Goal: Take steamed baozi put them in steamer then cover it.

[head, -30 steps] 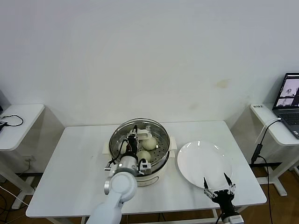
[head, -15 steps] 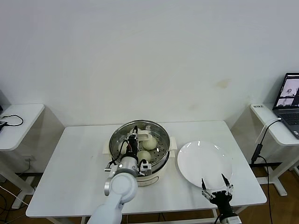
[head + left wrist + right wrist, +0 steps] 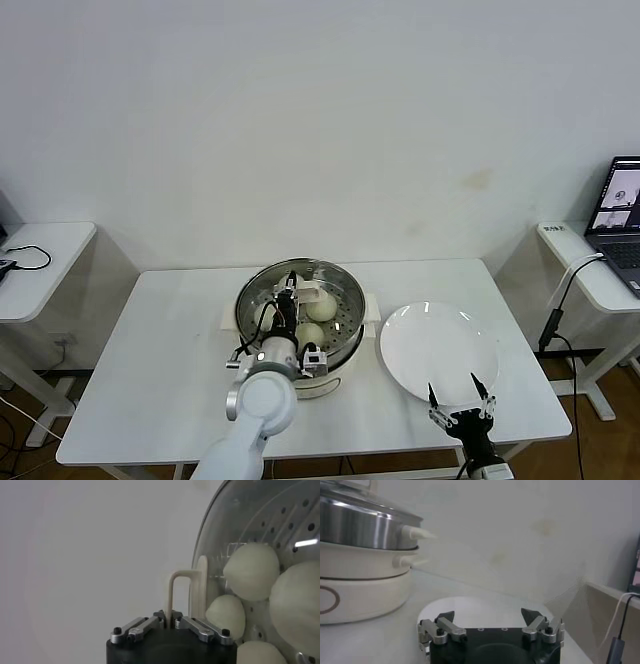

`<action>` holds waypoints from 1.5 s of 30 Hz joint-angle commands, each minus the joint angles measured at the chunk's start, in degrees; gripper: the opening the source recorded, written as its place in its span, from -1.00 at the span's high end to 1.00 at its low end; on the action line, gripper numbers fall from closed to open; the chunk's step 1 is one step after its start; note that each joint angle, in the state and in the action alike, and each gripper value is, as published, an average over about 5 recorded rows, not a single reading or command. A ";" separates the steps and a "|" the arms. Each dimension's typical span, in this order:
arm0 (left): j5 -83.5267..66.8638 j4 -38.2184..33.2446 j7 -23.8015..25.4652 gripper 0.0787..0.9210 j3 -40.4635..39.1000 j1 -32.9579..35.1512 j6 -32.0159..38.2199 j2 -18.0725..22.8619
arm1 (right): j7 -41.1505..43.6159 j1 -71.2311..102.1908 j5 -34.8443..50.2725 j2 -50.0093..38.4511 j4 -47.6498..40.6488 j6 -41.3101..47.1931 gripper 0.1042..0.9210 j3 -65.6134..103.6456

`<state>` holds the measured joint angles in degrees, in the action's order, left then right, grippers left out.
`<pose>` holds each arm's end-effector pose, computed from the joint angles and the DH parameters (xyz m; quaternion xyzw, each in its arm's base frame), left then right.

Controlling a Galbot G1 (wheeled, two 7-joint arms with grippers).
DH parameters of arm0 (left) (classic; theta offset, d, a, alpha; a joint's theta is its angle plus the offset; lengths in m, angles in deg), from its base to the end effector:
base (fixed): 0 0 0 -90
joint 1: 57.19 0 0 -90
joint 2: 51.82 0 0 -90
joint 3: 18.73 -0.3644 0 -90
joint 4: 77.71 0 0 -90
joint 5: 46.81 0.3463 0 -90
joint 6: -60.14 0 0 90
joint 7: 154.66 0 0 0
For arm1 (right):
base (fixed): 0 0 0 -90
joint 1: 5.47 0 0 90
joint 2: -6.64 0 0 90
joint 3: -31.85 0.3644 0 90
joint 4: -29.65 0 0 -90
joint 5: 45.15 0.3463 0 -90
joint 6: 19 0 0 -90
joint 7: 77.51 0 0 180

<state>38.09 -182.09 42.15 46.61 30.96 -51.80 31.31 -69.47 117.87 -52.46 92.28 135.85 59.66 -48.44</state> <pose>0.3142 -0.1057 -0.2831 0.0524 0.7232 0.6887 0.0032 0.1294 -0.0763 -0.3997 0.0312 -0.9888 0.1330 0.0608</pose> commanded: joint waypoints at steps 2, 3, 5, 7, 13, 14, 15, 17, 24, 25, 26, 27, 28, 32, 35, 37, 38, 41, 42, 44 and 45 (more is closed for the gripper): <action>0.41 -0.83 -0.22 0.75 -0.14 0.53 0.59 0.20 | 0.00 -0.01 -0.01 -0.03 -0.07 -0.05 -0.76 -0.02; 0.39 -1.14 -0.23 0.69 -0.14 0.69 0.61 0.18 | -0.01 -0.01 -0.02 -0.03 -0.09 -0.05 -0.76 -0.03; 0.35 -1.94 -0.24 0.57 -0.17 1.13 0.71 0.07 | -0.01 -0.01 -0.09 0.01 -0.13 -0.05 -0.76 -0.09; 0.32 -2.99 -0.23 0.43 -0.22 1.77 0.79 -0.13 | -0.02 -0.01 -0.17 0.07 -0.14 -0.05 -0.76 -0.16; 0.11 -7.16 -0.26 0.02 -0.07 5.11 1.19 -1.47 | -0.03 0.18 -0.41 0.15 -0.09 -0.08 -0.76 -0.33; -0.04 -8.14 -0.35 -0.04 0.07 5.87 1.35 -1.93 | -0.03 0.25 -0.41 0.12 -0.06 -0.10 -0.76 -0.32; -0.41 -9.35 -0.50 -0.13 0.30 6.78 1.54 -2.53 | -0.03 0.33 -0.41 0.08 -0.02 -0.12 -0.76 -0.31; -1.59 -12.04 -0.93 -0.25 0.92 8.62 2.00 -3.89 | -0.04 0.50 -0.41 -0.03 0.05 -0.17 -0.76 -0.25; -10.38 -23.58 -4.84 -0.70 5.13 19.59 5.74 -8.81 | -0.10 1.10 -0.08 -0.83 -0.39 -0.62 -0.76 -0.30; -12.13 -25.03 -6.03 -0.73 6.14 21.98 6.62 -9.27 | -0.12 1.22 0.07 -1.04 -0.48 -0.75 -0.76 -0.39; -14.01 -26.30 -7.36 -0.74 7.25 24.22 7.67 -9.49 | -0.14 1.36 0.26 -1.24 -0.51 -0.89 -0.76 -0.49; -16.53 -27.52 -9.18 -0.76 8.68 26.63 9.12 -9.51 | -0.17 1.52 0.52 -1.48 -0.53 -1.03 -0.76 -0.57; -19.21 -28.61 -11.34 -0.76 10.21 28.88 10.62 -9.40 | -0.20 1.71 0.85 -1.74 -0.47 -1.16 -0.76 -0.64; -36.21 -29.94 -20.67 -0.77 16.99 34.53 16.66 -9.34 | -0.22 2.28 1.91 -2.47 0.12 -1.43 -0.76 -0.73; -61.02 -27.45 -26.52 -0.77 23.97 37.01 22.52 -10.38 | -0.17 2.27 2.31 -2.17 0.75 -1.23 -0.76 -1.08; -75.93 -24.62 -28.47 -0.77 28.71 38.45 28.26 -10.24 | -0.14 2.41 2.51 -1.99 1.08 -1.20 -0.76 -1.24; -81.88 -23.26 -29.01 -0.77 30.82 39.25 30.75 -10.09 | -0.12 2.58 2.59 -1.97 1.26 -1.22 -0.76 -1.27; -94.53 -20.38 -30.82 -0.77 34.51 42.64 33.37 -10.64 | 0.00 3.29 3.19 -2.41 1.92 -1.28 -0.76 -1.26; -97.32 -20.03 -31.01 -0.77 34.97 43.96 32.52 -10.86 | 0.06 3.54 3.61 -2.72 2.21 -1.30 -0.76 -1.20; -101.27 -19.77 -31.15 -0.77 35.13 46.49 30.87 -11.20 | 0.22 4.04 4.80 -3.61 2.92 -1.30 -0.76 -1.10; -102.19 -19.78 -30.78 -0.77 35.17 47.47 30.15 -11.17 | 0.32 4.32 5.59 -4.02 3.27 -1.28 -0.76 -1.07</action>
<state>-10.79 -204.23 20.75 68.58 64.42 -30.78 21.94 -69.42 120.81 -50.00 90.03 137.29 58.41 -49.45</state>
